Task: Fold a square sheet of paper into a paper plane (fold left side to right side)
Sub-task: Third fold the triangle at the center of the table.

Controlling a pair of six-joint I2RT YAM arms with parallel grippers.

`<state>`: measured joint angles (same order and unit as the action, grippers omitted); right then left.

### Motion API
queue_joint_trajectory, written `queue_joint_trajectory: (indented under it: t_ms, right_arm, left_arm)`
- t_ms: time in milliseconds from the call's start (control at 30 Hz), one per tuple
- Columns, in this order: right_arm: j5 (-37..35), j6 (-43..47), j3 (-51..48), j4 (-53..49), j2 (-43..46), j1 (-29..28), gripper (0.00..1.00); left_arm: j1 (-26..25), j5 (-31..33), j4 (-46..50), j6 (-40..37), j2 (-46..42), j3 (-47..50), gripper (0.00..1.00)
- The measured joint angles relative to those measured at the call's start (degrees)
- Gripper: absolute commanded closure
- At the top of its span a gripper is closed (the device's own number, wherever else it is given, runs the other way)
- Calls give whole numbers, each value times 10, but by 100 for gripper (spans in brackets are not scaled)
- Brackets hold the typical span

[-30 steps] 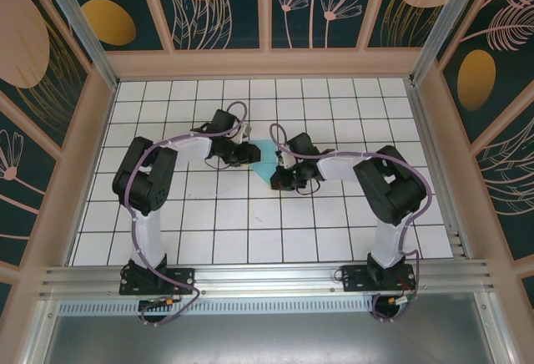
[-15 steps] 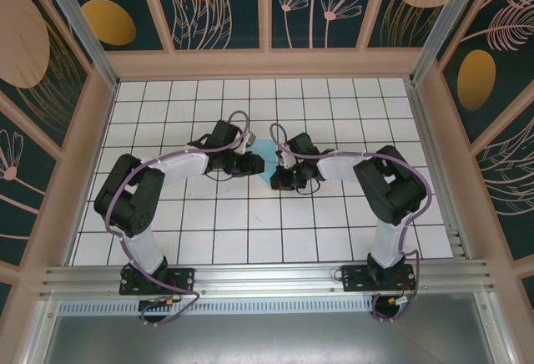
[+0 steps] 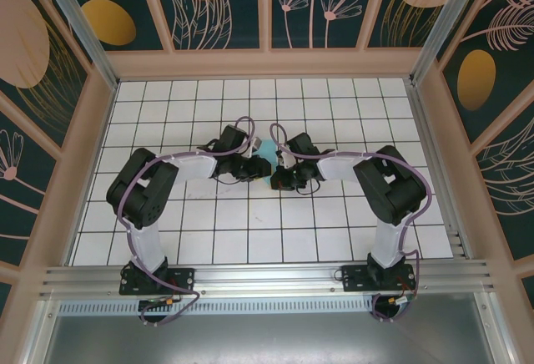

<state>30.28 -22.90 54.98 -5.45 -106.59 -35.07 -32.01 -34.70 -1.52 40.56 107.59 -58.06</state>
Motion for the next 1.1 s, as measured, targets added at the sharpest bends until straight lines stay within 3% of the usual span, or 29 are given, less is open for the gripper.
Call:
queue_joint_trajectory:
  t_ms: [800,1100]
  right_arm:
    - [-3,0,2,-6,-1,0,100]
    - [-5,0,3,-7,-1,-1,100]
  left_arm:
    - [4,33,-12,0,35,-3,68]
    - [38,21,29,-25,55,-41,68]
